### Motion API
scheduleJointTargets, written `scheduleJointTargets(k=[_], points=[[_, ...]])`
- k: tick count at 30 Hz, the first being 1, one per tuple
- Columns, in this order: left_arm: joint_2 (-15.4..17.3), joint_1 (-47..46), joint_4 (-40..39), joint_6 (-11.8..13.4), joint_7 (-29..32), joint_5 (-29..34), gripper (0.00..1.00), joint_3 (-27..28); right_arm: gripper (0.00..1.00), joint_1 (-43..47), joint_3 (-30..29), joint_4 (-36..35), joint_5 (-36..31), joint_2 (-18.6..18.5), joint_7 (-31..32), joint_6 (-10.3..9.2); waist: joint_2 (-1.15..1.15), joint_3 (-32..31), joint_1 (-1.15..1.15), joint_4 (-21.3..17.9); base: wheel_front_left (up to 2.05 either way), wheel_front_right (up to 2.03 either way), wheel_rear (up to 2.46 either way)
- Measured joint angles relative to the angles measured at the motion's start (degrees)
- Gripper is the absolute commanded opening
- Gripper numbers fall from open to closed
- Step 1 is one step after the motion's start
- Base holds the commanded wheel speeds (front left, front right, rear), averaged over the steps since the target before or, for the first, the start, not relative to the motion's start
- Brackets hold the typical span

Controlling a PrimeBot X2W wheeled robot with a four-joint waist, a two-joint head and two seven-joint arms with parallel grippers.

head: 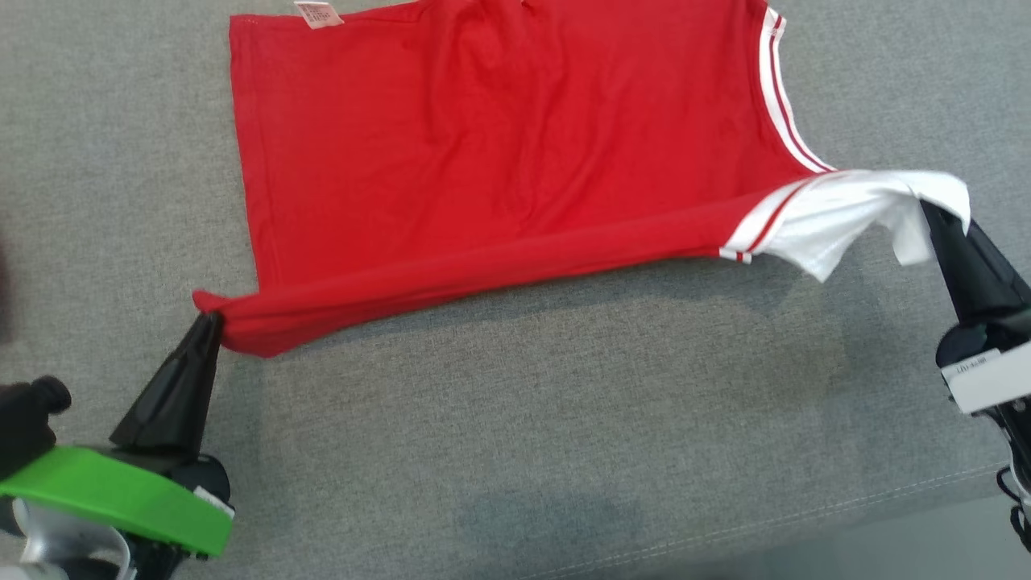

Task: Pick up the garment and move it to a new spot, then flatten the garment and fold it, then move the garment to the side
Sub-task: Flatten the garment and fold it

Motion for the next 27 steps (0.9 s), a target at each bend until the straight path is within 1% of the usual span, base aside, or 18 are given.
scheduleJointTargets(k=[5,6,8,9,10,15,20,23,24,25,26,27], points=[[0.6,-9.7,1.5,0.3,5.0,0.1,0.00,-1.0,0.00,-9.9,2.0,4.3,-2.4,0.5,2.2,-0.01,0.00,3.1,0.00,0.1,0.00,0.00,0.00],[0.6,-9.7,1.5,0.3,5.0,0.1,0.00,-1.0,0.00,-9.9,2.0,4.3,-2.4,0.5,2.2,-0.01,0.00,3.1,0.00,0.1,0.00,0.00,0.00],[0.0,-13.4,3.7,0.1,6.9,0.0,0.00,-2.0,0.00,-13.2,2.4,7.1,-3.0,0.8,2.2,0.00,0.00,4.4,0.00,0.2,0.00,0.00,0.00],[-0.9,-16.9,6.3,-0.2,8.7,0.1,0.00,-3.3,0.00,-15.9,2.7,10.0,-3.4,1.0,2.4,-0.01,0.00,5.4,0.00,0.4,0.00,0.00,0.00],[-1.2,-18.4,7.7,-0.2,9.5,0.2,0.00,-3.9,0.00,-17.1,3.1,11.6,-3.6,1.2,2.5,-0.01,0.00,5.8,0.00,0.5,0.00,0.00,0.00],[-3.1,-24.1,14.3,-1.0,11.6,1.2,0.00,-6.6,0.00,-22.2,6.4,18.9,-5.3,2.4,2.9,-0.03,0.00,6.9,0.00,0.7,0.00,0.00,0.00],[-4.2,-27.7,19.8,-1.5,12.1,2.9,0.00,-8.0,0.00,-26.5,10.8,23.7,-6.4,3.0,2.9,-0.03,0.00,6.4,0.00,0.5,0.00,0.00,0.00],[-5.0,-29.3,22.2,-1.7,12.5,3.5,0.00,-8.8,0.00,-28.4,12.5,26.2,-6.6,2.7,2.1,-0.03,0.00,6.1,0.00,0.6,0.00,0.00,0.00],[-5.3,-29.7,23.0,-1.7,12.6,3.6,0.00,-9.2,0.07,-29.0,12.8,27.0,-6.7,2.7,1.7,-0.03,0.00,6.1,0.00,0.7,0.00,0.00,0.00],[-5.7,-29.9,23.8,-1.7,13.0,3.6,0.00,-9.5,0.58,-29.5,13.2,27.9,-7.2,2.6,1.3,-0.04,0.00,6.0,0.01,0.7,0.00,0.00,0.00],[-6.1,-30.1,24.6,-1.6,13.1,3.6,0.17,-9.7,1.00,-29.9,13.6,28.4,-7.6,2.5,0.7,-0.03,0.00,5.8,0.01,0.8,0.00,0.00,0.00],[-6.4,-30.1,25.2,-1.4,12.7,3.7,0.45,-9.8,1.00,-30.2,13.7,29.1,-7.9,2.4,0.2,-0.03,0.00,5.7,0.01,0.8,0.00,0.00,0.00]])
